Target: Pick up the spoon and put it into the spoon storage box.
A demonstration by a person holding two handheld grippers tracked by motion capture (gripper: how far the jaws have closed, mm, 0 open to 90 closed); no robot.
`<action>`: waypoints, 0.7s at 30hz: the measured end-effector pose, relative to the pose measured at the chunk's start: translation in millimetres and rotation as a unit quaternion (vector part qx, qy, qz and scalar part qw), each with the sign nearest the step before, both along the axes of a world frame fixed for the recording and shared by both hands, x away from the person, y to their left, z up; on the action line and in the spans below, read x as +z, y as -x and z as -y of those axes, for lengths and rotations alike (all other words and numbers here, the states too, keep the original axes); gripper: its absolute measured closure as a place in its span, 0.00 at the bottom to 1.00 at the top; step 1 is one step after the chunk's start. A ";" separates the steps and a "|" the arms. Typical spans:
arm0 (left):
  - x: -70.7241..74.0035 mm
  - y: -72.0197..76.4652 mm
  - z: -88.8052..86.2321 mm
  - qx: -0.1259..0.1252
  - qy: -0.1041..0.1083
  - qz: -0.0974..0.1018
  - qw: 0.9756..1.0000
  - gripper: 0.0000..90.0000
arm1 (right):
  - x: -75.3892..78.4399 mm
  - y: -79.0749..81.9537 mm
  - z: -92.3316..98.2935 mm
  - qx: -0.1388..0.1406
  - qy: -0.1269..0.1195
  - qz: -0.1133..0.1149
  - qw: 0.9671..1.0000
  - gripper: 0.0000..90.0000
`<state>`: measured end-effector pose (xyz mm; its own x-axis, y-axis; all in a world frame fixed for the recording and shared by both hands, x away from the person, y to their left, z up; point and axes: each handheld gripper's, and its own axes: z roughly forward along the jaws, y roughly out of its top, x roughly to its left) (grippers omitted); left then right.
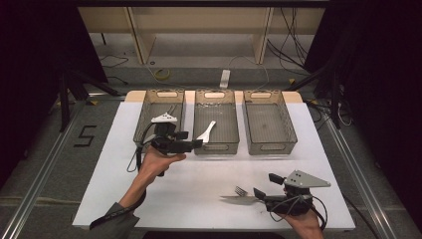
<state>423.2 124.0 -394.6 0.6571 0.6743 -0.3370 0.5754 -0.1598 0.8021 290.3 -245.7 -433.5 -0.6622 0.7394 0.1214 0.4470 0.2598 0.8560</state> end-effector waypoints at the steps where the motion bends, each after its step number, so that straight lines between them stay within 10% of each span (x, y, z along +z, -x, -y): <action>1: -0.9 2.8 -0.4 -0.002 -0.002 0.004 1.000 0.26 | -0.2 -0.3 0.1 0.001 0.002 -0.003 1.000 0.29; 21: -17.4 43.6 -13.7 -0.027 -0.033 0.049 0.998 0.22 | -5.3 -13.3 2.7 0.033 0.083 -0.051 0.995 0.32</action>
<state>379.7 137.7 -412.0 0.7208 0.6552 -0.2263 0.4844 -0.2426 0.8405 303.6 -248.5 -438.8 -0.7005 0.7101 0.0711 0.5067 0.4248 0.7502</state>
